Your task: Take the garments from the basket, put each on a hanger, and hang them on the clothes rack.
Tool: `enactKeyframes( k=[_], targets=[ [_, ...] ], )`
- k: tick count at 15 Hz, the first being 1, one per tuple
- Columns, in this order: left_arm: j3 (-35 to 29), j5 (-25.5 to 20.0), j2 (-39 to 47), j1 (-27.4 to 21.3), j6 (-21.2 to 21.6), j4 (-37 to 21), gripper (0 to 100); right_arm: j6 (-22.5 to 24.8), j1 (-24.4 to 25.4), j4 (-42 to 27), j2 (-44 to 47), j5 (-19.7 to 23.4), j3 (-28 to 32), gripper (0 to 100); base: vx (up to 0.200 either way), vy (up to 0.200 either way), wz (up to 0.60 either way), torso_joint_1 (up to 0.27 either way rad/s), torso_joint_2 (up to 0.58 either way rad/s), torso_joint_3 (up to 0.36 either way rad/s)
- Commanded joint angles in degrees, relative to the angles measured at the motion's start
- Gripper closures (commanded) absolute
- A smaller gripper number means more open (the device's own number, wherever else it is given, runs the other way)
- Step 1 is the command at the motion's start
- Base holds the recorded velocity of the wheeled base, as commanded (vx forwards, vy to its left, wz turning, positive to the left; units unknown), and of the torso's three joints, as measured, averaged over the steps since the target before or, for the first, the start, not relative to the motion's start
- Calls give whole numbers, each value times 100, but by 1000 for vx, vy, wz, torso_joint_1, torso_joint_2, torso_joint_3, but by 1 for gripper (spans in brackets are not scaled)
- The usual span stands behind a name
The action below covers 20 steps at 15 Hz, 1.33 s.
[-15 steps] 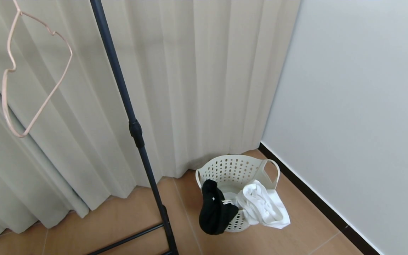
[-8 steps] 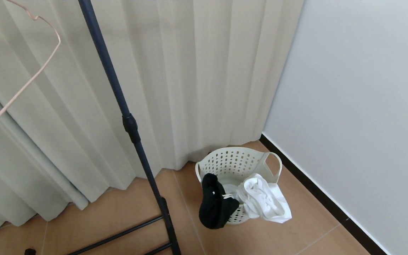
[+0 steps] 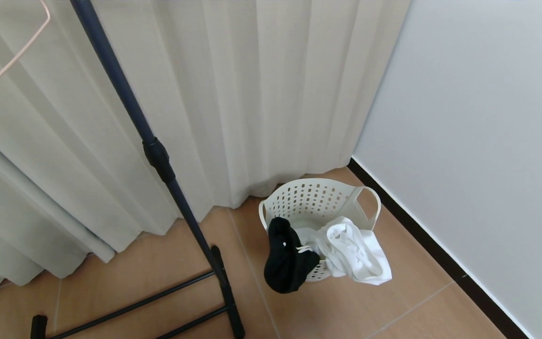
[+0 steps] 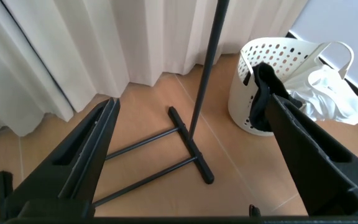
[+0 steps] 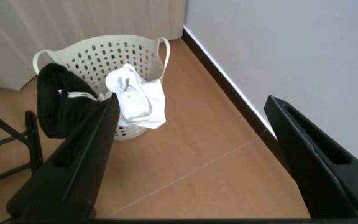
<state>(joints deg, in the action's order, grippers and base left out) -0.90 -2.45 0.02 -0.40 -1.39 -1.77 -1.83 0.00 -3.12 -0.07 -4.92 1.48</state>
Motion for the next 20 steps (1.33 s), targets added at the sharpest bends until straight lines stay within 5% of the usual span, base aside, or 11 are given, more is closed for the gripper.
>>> enactKeyframes(
  k=[1,15,20],
  targets=[
    [2,-1,-2,-4,-2,1,0,-2,0,4,7,0,2,0,0,0,0,2,-2,-193],
    [2,-1,-2,-4,-2,1,0,51,0,-39,42,9,11,0,0,0,0,1,1,-150],
    [11,8,-2,-4,-10,10,0,156,290,-39,1633,176,-7,0,0,0,0,0,4,-193]
  ],
)
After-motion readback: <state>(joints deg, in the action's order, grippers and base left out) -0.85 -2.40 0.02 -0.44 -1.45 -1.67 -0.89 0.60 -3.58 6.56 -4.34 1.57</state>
